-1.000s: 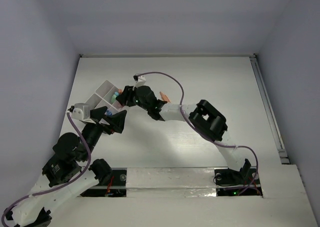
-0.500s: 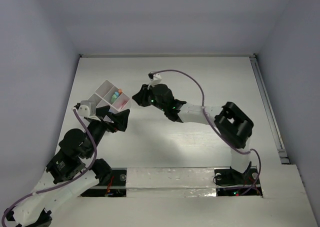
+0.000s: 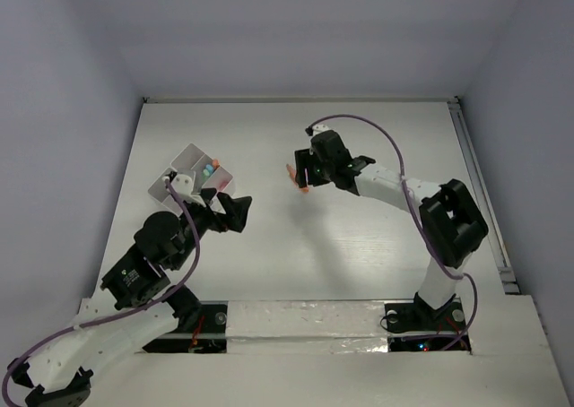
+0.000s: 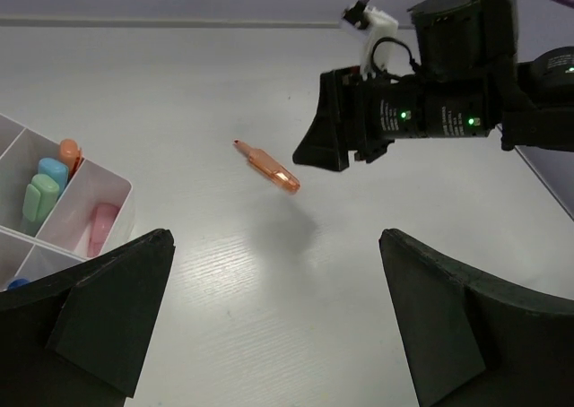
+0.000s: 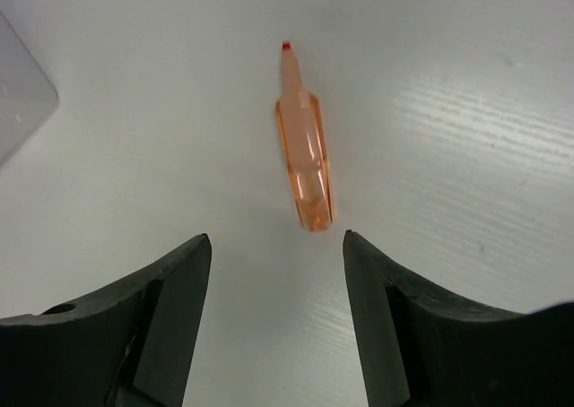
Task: Sort the stationery into containers
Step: Place the pen in the storage box, then pick up the pen from the center of the board.
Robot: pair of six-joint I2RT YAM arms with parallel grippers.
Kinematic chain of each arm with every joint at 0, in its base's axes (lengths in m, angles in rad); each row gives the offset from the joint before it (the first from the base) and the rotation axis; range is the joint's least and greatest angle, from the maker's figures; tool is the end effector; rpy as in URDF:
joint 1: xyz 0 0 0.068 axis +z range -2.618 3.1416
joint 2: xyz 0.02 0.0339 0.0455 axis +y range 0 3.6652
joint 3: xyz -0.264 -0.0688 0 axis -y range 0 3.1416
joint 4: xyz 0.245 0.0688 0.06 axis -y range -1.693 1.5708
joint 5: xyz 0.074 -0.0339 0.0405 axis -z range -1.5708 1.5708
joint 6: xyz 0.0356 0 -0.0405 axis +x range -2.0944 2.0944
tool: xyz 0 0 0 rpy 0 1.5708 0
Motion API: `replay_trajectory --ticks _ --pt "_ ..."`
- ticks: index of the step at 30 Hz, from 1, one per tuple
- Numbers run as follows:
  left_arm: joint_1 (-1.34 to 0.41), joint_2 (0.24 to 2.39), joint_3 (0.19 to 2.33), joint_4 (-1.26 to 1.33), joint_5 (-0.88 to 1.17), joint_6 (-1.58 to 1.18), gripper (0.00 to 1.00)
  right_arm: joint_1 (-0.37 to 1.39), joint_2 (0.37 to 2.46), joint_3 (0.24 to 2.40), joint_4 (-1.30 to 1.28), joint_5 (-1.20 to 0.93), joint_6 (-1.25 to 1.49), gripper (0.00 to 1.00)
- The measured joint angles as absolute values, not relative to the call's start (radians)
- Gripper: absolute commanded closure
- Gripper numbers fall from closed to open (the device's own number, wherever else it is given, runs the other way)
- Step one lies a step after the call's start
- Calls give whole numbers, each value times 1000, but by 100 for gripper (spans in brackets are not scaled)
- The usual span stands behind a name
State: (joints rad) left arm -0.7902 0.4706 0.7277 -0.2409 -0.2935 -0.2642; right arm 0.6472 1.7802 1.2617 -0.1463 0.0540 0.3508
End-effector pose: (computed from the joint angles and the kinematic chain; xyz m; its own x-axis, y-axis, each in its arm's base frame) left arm 0.0879 -0.0741 0.3553 -0.1134 -0.2407 -0.9640 0.4630 0.8456 -0.2656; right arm 0.3232 0.2418 0.2348 -0.6574 -0.0668 -0.7505 -0.3645 0.9000 0.2392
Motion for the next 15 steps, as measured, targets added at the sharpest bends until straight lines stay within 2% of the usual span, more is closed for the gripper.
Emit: replay_trajectory --ticks 6,15 --pt "-790 484 727 -213 -258 -300 1 663 1822 1262 -251 38 230 33" --pt "-790 548 632 -100 -158 -421 1 662 1931 1262 -251 28 147 38"
